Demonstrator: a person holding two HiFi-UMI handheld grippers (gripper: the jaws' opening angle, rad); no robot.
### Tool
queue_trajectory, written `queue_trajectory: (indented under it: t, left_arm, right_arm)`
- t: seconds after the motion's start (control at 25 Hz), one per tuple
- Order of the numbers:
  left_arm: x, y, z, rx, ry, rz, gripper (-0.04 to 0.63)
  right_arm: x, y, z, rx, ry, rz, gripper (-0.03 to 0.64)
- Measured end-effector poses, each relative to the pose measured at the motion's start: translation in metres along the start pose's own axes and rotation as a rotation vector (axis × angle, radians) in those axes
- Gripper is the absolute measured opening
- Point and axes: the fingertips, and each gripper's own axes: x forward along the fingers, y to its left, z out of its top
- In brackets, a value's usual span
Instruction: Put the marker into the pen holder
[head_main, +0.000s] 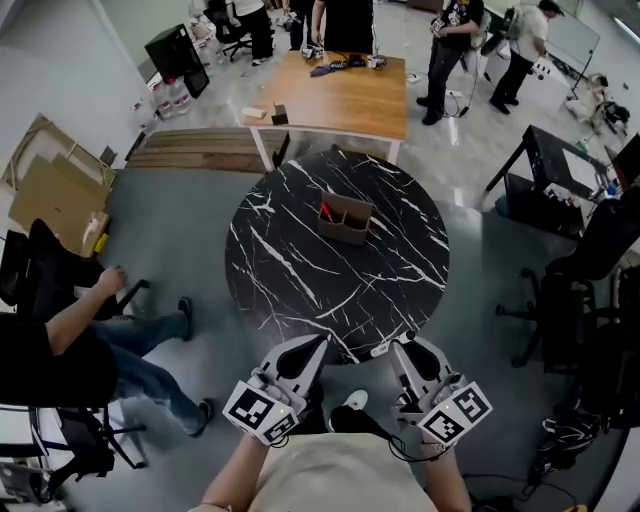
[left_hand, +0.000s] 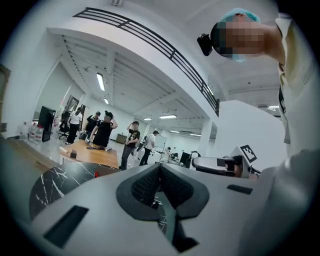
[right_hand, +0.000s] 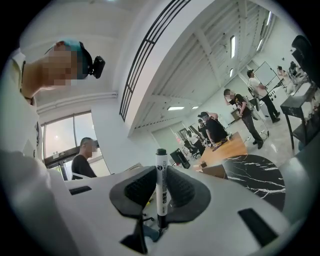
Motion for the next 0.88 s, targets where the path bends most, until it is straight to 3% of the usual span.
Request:
queue_trajectory:
  t: [0.16,0.64,0.88]
  left_arm:
    - [0.021,0.031,0.007,0.002,-0.010,-0.014,0.012]
    - [0.091,0.166,0.051,0.014,0.002,-0.187,0.012]
    - [0.118,0.214,0.053,0.007,0.013,-0.202,0.012]
  right_arm:
    - [0.028,-0.018,0.004,-0.015,0.011,-0.028,0.080]
    - [0.163,-0.056,0.035,-0.069,-0.057,-0.221,0.080]
    - [0.205,-0.079,0.044,-0.101,-0.055,-0.284,0.080]
